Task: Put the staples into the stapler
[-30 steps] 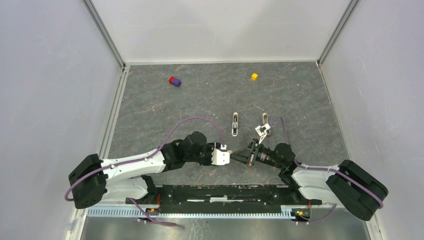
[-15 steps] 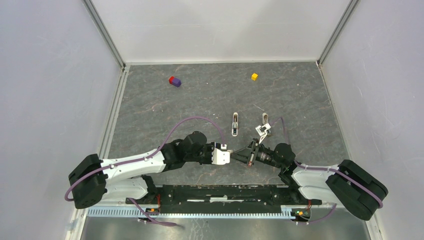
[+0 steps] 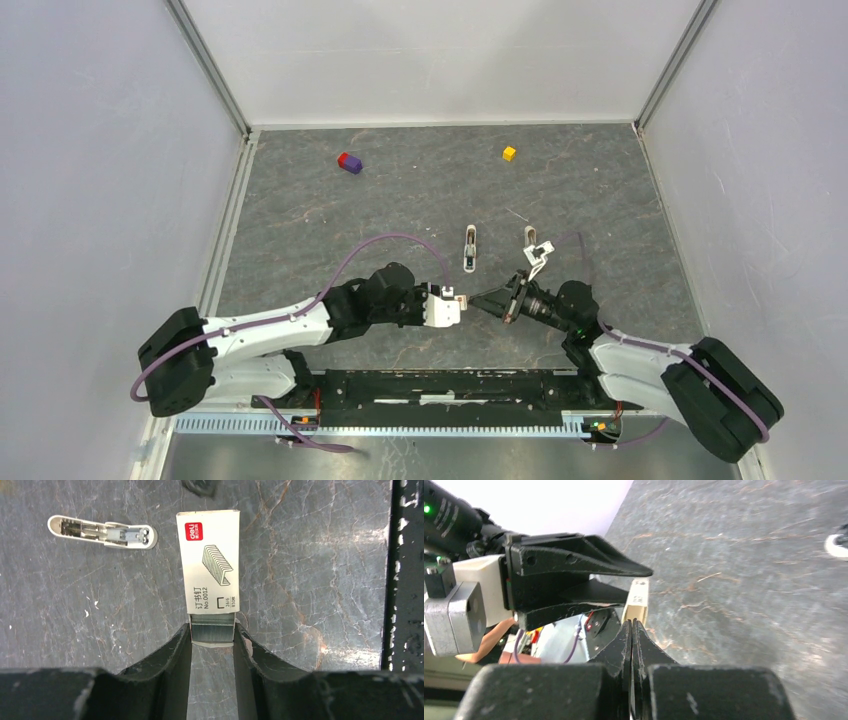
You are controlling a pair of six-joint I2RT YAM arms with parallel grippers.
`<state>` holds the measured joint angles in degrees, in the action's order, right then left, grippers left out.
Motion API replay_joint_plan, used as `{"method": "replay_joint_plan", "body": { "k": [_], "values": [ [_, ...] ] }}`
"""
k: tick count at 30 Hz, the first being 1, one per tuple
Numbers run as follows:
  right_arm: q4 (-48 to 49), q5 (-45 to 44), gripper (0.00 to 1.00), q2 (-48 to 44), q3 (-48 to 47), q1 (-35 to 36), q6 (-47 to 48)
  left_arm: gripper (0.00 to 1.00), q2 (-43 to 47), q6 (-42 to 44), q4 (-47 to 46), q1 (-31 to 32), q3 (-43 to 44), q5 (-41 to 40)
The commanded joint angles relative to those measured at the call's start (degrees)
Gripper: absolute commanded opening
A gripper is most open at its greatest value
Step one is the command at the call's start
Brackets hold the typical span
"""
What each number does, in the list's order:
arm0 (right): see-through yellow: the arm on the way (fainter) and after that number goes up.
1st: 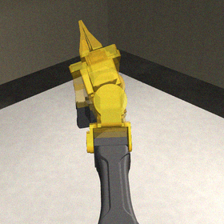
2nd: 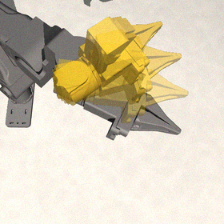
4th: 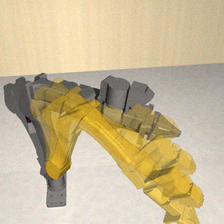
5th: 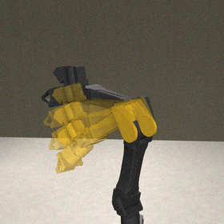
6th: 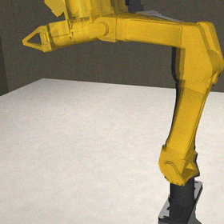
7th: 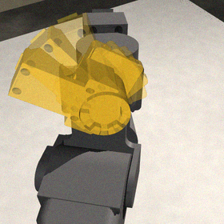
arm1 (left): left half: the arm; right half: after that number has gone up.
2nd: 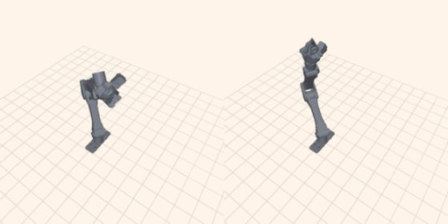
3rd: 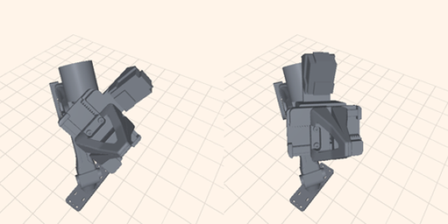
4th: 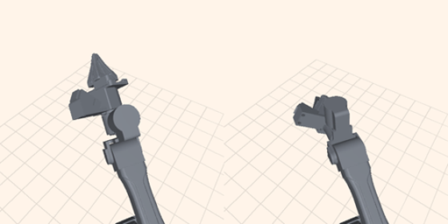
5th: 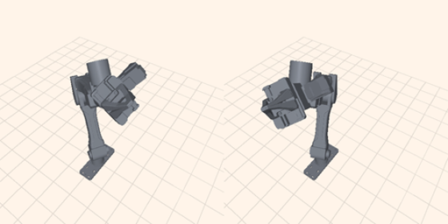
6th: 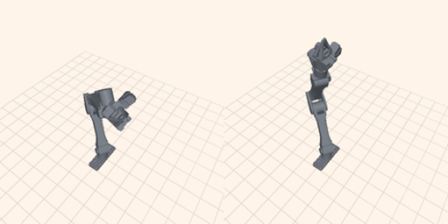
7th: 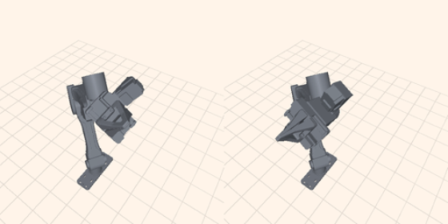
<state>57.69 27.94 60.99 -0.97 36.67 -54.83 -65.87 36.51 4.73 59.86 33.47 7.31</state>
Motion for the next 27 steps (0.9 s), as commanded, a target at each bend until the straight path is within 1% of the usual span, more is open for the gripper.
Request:
{"method": "replay_joint_plan", "body": {
  "k": [1, 5, 8, 9, 11, 14, 15, 18, 20, 22, 25, 27],
  "values": [
    [-7.94, 4.20, 0.00, -4.63, 7.39, -5.65, 5.26, 0.40, -1.37, 1.04, 1.09, -0.10, -0.50, -3.18],
    [-18.75, 4.43, 0.00, -8.35, 6.17, -8.25, 11.55, 0.39, -4.54, 1.96, 1.62, -0.24, 0.27, -4.09],
    [-18.10, 5.89, 0.00, -8.01, 6.36, -8.97, 11.97, 0.39, -6.64, 1.99, 2.03, -0.19, 1.16, -3.37],
    [-16.40, 6.67, 0.02, -7.48, 6.58, -8.91, 11.37, 0.39, -6.97, 1.64, 1.73, -0.19, 1.26, -2.79],
    [-14.05, 7.19, 0.13, -6.50, 6.71, -8.94, 10.43, 0.39, -7.36, 0.91, 0.70, -0.23, 1.33, -1.62],
    [-13.21, 6.10, 0.18, -5.12, 6.15, -8.92, 9.45, 0.39, -7.77, 0.32, 0.23, -0.19, 1.52, -0.79],
    [-12.58, 5.90, 0.22, -4.44, 6.00, -8.77, 8.82, 0.39, -7.97, 0.31, 0.80, -0.18, 1.86, -0.49],
    [-11.39, 5.34, 0.38, -2.27, 4.91, -7.92, 7.66, 0.39, -8.00, 0.32, 1.61, -0.18, 2.37, -0.20],
    [-9.60, 4.57, 0.47, -0.98, 4.63, -6.80, 6.56, 0.39, -7.64, -0.06, 1.48, -0.20, 2.32, 0.19],
    [-7.30, 3.29, 0.53, -0.08, 4.66, -5.01, 5.21, 0.39, -7.18, -0.51, 0.89, -0.18, 2.25, 0.58],
    [-6.21, 0.82, 0.66, 2.15, 3.40, -1.15, 4.96, 0.39, -6.72, -1.04, 0.27, -0.18, 2.25, 1.11],
    [-2.98, 0.22, 0.69, 4.14, 3.12, 0.91, 3.67, 0.39, -6.59, -1.18, 0.18, -0.19, 2.47, 1.49]
  ]
}}
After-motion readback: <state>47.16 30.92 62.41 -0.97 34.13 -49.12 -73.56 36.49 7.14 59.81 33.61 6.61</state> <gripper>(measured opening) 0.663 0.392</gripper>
